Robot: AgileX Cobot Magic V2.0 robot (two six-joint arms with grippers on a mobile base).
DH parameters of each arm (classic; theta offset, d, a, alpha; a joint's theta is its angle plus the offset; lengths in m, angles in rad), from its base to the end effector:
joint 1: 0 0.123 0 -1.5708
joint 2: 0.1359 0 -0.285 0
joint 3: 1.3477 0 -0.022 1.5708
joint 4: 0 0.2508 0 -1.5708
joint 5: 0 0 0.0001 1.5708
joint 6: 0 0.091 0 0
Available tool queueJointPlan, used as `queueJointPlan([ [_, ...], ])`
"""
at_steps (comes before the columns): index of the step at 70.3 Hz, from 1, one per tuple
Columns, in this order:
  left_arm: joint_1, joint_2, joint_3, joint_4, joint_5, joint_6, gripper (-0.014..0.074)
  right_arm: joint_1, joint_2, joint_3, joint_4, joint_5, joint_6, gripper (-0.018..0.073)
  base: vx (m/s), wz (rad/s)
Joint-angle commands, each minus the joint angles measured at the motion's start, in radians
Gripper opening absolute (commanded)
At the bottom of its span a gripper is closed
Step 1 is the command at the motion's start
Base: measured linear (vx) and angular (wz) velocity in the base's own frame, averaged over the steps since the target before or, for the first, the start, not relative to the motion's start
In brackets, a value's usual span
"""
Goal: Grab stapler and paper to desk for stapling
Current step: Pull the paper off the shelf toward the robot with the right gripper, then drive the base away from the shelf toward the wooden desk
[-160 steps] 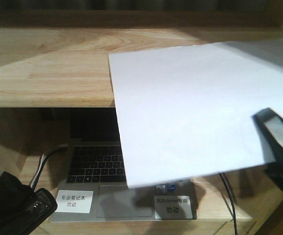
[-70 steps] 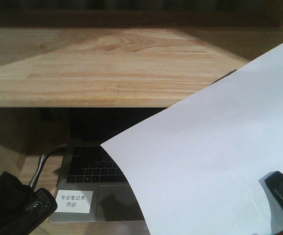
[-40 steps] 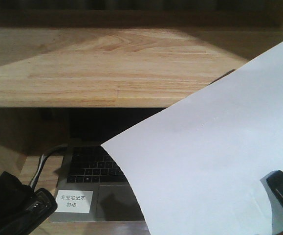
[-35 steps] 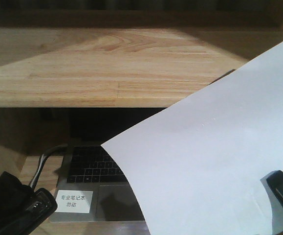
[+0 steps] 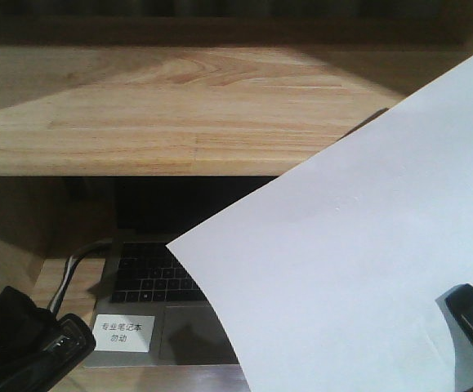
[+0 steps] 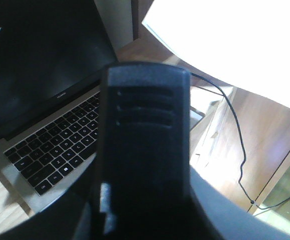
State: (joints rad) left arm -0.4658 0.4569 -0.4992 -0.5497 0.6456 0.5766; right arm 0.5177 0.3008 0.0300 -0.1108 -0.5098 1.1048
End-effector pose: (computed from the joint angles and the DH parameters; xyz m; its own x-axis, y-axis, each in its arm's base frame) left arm 0.0653 -0.0649 0.2994 -0.2965 0.2778 -0.9137 0.7215 0.6920 -0.0238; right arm 0.0655 0.0430 0.2280 -0.3354 0.7809 -0.5270 -0.4793 0.3402 0.8091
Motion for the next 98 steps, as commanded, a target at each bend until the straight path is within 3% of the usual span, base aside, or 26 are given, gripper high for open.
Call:
queueJointPlan([
  [1, -0.002, 0.002, -0.031, -0.045, -0.098, -0.001, -0.0006, 0.003, 0.008, 0.001, -0.008, -0.079, -0.013, -0.0006, -0.03, -0.02],
  [98, -0.002, 0.002, -0.031, -0.045, -0.099, -0.001, -0.0006, 0.003, 0.008, 0.001, -0.008, -0.079, -0.015, -0.0006, -0.18, 0.01],
])
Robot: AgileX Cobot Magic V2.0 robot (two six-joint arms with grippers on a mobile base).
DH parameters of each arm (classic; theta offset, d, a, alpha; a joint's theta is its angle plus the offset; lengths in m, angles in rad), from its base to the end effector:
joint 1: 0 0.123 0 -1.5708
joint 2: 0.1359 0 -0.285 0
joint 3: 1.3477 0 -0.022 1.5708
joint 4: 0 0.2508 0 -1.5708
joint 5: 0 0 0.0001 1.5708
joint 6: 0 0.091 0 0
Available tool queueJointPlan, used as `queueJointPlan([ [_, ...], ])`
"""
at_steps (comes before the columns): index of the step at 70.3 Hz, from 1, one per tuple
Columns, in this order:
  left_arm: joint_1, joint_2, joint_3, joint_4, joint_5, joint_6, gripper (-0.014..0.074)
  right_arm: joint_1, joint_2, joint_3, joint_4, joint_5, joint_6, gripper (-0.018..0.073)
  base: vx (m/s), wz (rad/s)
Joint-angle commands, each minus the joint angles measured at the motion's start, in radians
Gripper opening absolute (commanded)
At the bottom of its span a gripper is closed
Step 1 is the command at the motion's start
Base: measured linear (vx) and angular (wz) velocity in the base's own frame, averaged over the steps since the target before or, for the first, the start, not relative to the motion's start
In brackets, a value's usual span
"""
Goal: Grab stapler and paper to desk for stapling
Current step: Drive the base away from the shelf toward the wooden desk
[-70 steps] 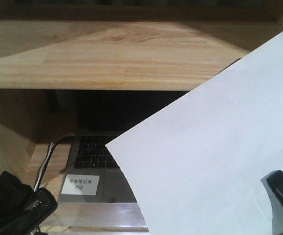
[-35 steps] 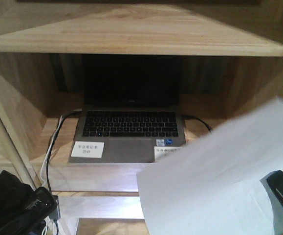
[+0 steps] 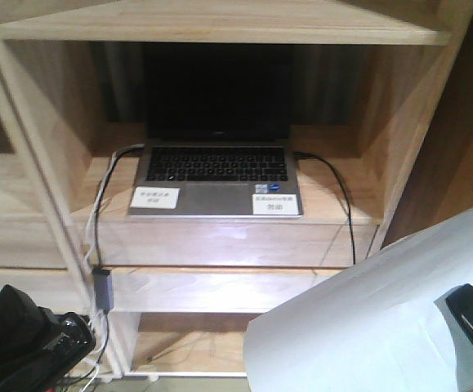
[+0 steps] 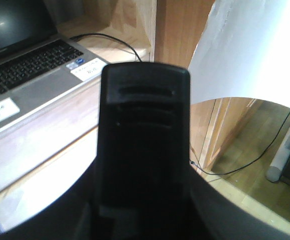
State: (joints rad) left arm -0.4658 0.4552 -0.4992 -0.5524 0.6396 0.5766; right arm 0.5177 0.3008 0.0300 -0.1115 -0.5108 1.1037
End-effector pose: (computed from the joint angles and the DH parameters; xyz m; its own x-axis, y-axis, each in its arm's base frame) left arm 0.0654 -0.0648 0.3001 -0.2929 0.2717 -0.9167 0.7197 0.6938 -0.0244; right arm 0.0655 0.0430 0.2281 -0.3345 0.7803 -0.5284 -0.4807 0.3409 0.8079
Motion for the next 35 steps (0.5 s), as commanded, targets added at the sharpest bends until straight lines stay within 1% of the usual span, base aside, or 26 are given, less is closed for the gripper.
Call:
queueJointPlan([
  [1, -0.002, 0.004, -0.031, -0.042, -0.093, -0.001, -0.0006, 0.003, 0.008, 0.001, -0.007, -0.078, -0.014, -0.0006, -0.17, 0.18],
  [16, -0.002, 0.004, -0.031, -0.042, -0.093, -0.001, -0.0006, 0.003, 0.008, 0.001, -0.007, -0.078, -0.014, -0.0006, -0.14, 0.28],
  [35, -0.002, 0.004, -0.031, -0.042, -0.093, -0.001, -0.0006, 0.003, 0.008, 0.001, -0.007, -0.078, -0.014, -0.0006, -0.11, 0.42],
])
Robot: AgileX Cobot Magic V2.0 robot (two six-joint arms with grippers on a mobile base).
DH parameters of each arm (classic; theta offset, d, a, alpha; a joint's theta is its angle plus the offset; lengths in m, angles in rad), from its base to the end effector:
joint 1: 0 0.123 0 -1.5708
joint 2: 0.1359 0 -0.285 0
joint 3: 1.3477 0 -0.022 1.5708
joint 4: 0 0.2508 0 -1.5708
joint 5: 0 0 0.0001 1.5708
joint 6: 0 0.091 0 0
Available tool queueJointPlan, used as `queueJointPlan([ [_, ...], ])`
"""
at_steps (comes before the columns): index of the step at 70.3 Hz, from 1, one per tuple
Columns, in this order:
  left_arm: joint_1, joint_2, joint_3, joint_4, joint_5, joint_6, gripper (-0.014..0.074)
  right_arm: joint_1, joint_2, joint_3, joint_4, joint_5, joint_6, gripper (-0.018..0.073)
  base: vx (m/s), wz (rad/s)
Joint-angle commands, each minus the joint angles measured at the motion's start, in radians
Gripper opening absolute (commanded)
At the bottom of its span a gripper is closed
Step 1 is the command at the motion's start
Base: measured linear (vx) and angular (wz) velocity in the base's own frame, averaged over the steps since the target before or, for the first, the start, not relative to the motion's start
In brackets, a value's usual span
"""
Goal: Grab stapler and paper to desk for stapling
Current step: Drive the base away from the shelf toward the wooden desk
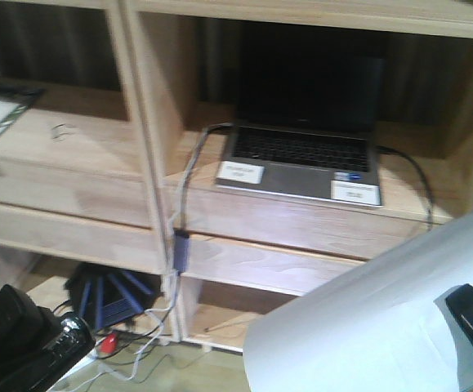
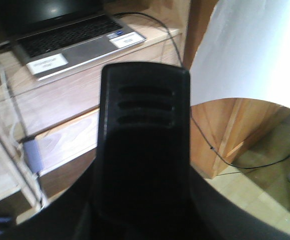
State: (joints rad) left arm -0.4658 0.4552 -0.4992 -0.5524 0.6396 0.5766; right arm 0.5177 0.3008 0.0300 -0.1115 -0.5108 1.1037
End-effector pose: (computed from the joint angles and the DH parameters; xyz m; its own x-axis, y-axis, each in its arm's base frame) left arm 0.0654 -0.0648 0.3001 -0.2929 0.2717 -0.9167 0.7197 0.6938 -0.0244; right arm 0.0655 0.0430 0.2281 -0.3345 0.7803 -0.5284 -0.4807 0.3409 0.8079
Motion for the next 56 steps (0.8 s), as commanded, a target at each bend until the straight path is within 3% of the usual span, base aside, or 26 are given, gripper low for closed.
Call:
queueJointPlan([
  [1, -0.002, 0.004, -0.031, -0.042, -0.093, -0.001, -0.0006, 0.003, 0.008, 0.001, -0.007, -0.078, -0.014, -0.0006, -0.10, 0.42],
  [56, -0.002, 0.004, -0.031, -0.042, -0.093, -0.001, -0.0006, 0.003, 0.008, 0.001, -0.007, -0.078, -0.014, -0.0006, -0.07, 0.44],
])
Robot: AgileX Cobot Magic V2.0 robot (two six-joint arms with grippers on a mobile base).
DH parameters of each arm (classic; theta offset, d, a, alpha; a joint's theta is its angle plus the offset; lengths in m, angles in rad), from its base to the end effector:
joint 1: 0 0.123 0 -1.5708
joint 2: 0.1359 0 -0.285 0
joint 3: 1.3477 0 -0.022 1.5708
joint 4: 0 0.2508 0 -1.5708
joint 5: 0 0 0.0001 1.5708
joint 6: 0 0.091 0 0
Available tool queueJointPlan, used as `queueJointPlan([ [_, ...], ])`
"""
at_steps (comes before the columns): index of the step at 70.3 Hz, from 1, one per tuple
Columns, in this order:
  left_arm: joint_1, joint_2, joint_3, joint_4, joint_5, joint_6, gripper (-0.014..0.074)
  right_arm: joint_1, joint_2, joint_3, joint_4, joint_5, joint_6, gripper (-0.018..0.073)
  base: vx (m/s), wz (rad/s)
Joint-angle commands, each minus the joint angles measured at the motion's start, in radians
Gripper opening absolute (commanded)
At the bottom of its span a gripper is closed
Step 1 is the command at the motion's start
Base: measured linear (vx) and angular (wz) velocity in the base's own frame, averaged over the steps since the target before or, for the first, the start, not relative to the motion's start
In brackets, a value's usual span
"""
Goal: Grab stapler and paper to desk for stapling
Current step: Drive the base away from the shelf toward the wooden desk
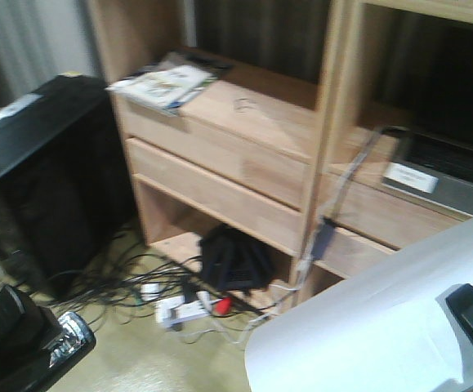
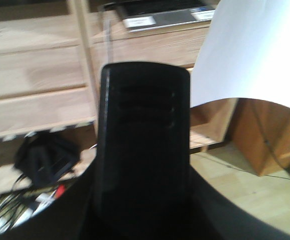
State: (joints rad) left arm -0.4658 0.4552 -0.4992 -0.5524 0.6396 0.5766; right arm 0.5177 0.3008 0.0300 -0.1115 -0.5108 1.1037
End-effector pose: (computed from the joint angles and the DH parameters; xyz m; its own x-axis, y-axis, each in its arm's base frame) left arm 0.0654 -0.0648 0.3001 -0.2929 0.2717 -0.9167 0.7197 0.6938 -0.0244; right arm 0.0655 0.0430 0.2281 -0.3345 0.7803 -0.5284 -0.4807 0.3409 0.8079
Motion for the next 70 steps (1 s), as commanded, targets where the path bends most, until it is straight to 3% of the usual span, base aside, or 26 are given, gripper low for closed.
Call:
queueJointPlan([
  [1, -0.002, 0.004, -0.031, -0.042, -0.093, -0.001, -0.0006, 0.003, 0.008, 0.001, -0.007, -0.078, -0.014, -0.0006, -0.05, 0.57],
  [30, -0.002, 0.004, -0.031, -0.042, -0.076, -0.001, -0.0006, 0.003, 0.008, 0.001, -0.007, -0.078, -0.014, -0.0006, -0.02, 0.65],
  [70, -0.002, 0.004, -0.031, -0.042, -0.067, -0.001, -0.0006, 0.003, 0.008, 0.001, -0.007, -0.078, -0.014, -0.0006, 0.05, 0.43],
])
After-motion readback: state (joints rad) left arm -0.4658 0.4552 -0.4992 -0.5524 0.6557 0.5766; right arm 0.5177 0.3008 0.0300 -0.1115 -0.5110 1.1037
